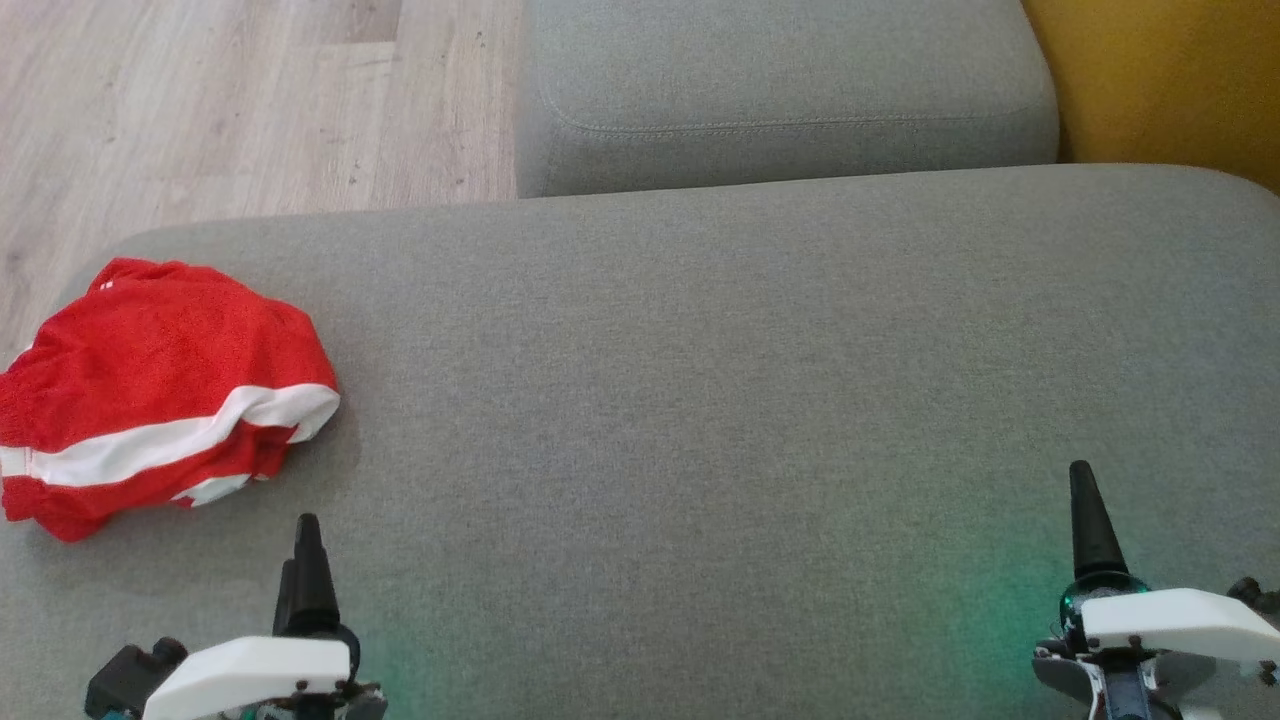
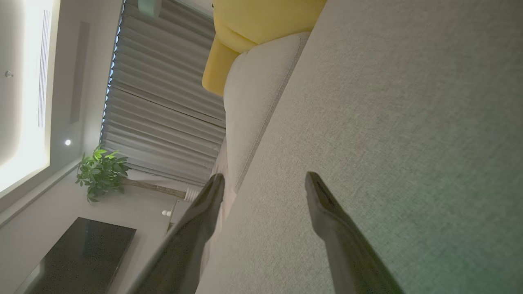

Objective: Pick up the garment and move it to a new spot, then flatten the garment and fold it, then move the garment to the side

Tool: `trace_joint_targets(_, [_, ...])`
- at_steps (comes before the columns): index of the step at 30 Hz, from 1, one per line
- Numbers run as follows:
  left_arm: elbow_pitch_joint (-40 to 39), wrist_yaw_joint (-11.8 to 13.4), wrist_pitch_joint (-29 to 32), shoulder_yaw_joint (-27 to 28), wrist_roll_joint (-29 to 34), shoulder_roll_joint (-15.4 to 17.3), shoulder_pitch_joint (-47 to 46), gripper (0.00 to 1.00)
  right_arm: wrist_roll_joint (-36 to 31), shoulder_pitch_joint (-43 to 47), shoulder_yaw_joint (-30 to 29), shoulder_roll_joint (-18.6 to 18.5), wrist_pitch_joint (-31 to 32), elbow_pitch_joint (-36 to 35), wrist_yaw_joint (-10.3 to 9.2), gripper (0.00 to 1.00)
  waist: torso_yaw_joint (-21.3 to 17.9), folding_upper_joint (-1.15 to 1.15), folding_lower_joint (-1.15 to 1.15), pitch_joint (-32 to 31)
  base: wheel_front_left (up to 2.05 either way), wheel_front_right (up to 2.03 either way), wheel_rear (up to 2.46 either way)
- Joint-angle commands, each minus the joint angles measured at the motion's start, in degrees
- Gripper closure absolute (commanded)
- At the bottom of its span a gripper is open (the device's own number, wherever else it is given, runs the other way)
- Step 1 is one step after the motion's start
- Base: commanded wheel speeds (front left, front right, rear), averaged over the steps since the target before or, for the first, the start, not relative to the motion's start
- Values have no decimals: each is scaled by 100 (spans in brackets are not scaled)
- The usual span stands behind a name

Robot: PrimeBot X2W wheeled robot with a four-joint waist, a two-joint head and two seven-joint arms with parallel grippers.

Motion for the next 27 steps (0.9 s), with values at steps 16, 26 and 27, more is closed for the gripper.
trace_joint_targets(16, [-405, 276, -329, -248, 1185, 49, -101, 0, -1348, -124, 311, -49, -327, -358, -2, 0, 29, 0, 0, -91, 0, 0, 0])
trace_joint_targets(26, [-450, 418, -497, -410, 1943, 52, -69, 0, -2146, -123, 425, -54, -496, -512, -2, 0, 28, 0, 0, -113, 0, 0, 0])
trace_joint_targets(27, [-452, 434, -514, -428, 2018, 52, -69, 0, -2226, -123, 435, -55, -513, -523, -2, 0, 27, 0, 0, -116, 0, 0, 0])
